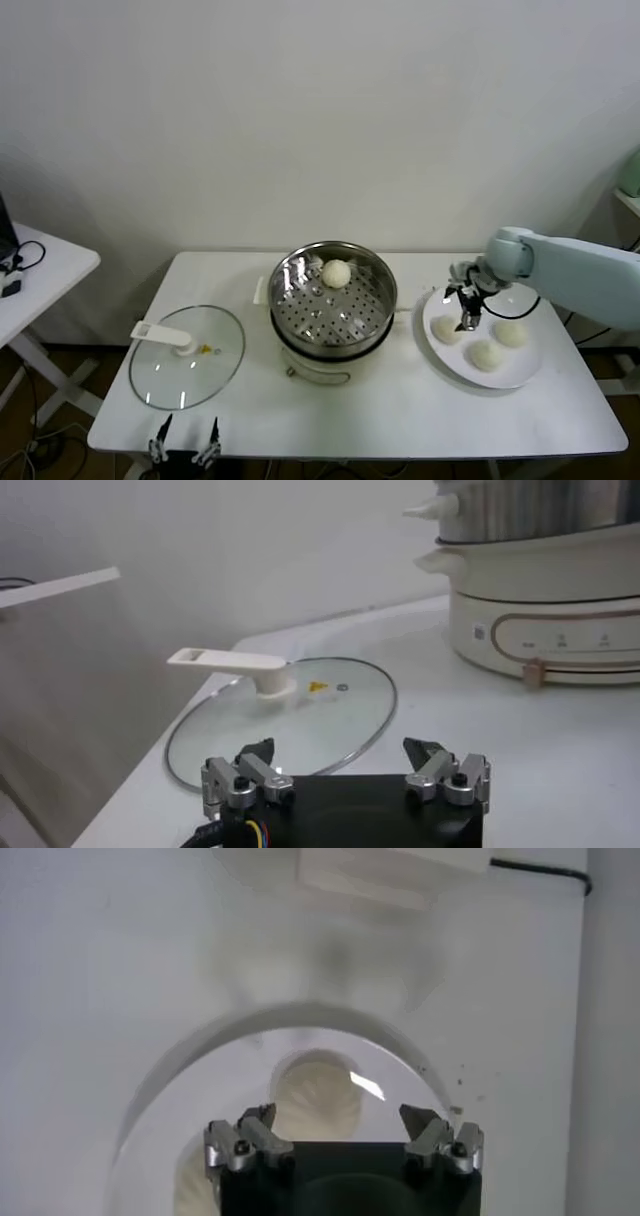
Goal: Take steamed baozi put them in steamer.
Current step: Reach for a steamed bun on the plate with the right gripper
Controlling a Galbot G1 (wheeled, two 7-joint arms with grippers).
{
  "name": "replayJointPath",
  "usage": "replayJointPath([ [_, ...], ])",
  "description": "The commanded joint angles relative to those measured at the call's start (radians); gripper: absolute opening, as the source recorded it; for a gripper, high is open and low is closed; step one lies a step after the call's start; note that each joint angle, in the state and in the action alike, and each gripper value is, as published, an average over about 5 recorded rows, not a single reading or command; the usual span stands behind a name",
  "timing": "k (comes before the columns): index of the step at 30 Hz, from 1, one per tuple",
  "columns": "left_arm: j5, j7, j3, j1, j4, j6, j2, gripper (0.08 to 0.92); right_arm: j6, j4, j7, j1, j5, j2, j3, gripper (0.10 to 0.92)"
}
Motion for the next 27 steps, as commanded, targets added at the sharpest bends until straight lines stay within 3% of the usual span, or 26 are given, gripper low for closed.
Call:
replayJointPath([
  [1, 0.001, 0.0, -0.001, 0.001, 0.003, 0.001, -0.001, 0.823, -0.047, -0.032, -0.003, -0.114, -0.037, -0.012, 0.086, 0.823],
  [11, 0.002, 0.0, -0.004, 0.0, 0.01, 0.0, -0.002, 0.823, -0.024, -0.118, -0.02, -0.159, -0.068, 0.026, 0.131, 0.821],
  [27, 0.004, -0.003, -0.003, -0.003, 0.013, -0.006, 0.002, 0.823, 0.012, -0.153, -0.007, -0.179, -0.112, 0.047, 0.173, 0.729],
])
